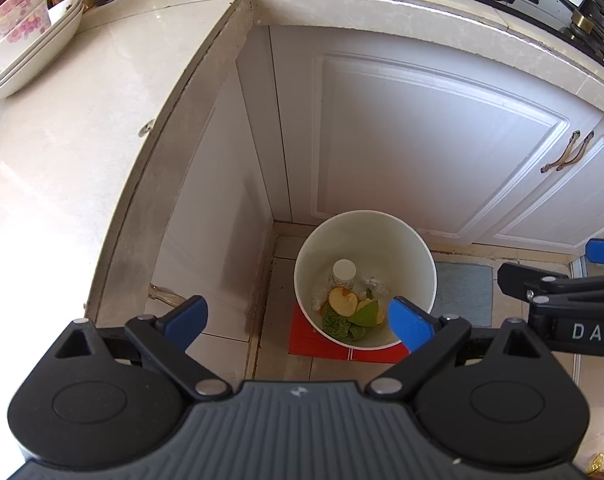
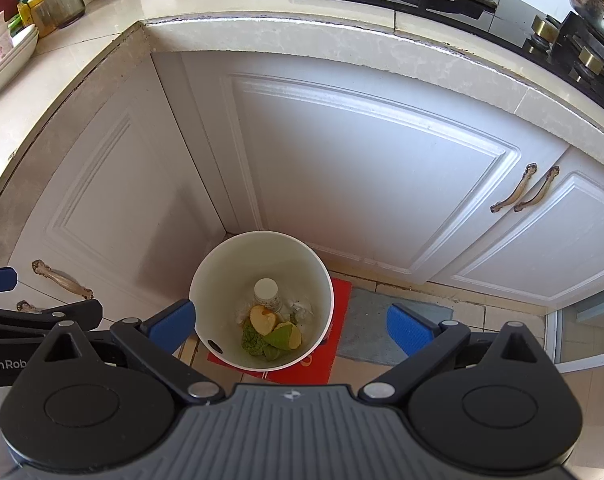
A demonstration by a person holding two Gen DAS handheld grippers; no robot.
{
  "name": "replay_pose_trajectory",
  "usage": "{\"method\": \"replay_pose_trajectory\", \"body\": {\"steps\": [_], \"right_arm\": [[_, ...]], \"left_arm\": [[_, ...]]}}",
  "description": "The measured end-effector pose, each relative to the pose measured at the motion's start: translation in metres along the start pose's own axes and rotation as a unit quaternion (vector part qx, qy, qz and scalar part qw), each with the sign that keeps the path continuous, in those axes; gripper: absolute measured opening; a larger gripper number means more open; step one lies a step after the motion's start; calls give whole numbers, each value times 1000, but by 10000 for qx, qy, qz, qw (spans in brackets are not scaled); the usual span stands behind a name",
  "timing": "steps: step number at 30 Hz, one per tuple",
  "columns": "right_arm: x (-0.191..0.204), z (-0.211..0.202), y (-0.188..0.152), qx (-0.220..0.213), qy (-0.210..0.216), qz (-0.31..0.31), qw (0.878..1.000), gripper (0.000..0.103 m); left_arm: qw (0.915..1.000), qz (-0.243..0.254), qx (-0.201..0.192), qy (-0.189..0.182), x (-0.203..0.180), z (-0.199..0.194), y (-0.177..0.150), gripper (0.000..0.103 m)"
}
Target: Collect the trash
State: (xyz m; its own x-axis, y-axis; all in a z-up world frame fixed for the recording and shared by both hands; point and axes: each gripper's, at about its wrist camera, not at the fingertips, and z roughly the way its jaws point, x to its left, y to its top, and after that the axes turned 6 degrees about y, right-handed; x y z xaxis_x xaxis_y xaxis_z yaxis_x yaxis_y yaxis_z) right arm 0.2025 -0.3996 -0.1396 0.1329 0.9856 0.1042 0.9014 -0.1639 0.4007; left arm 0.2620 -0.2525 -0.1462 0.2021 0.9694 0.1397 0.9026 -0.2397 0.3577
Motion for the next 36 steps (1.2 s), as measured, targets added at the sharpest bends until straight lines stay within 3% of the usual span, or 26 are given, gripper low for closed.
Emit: {"method": "replay_pose_trajectory", "body": {"steps": [36], "right_arm": [[2, -5, 1, -44, -38, -91, 9999, 103]], "left_arm": [[10000, 1, 30, 16, 2, -4, -2, 97]]}}
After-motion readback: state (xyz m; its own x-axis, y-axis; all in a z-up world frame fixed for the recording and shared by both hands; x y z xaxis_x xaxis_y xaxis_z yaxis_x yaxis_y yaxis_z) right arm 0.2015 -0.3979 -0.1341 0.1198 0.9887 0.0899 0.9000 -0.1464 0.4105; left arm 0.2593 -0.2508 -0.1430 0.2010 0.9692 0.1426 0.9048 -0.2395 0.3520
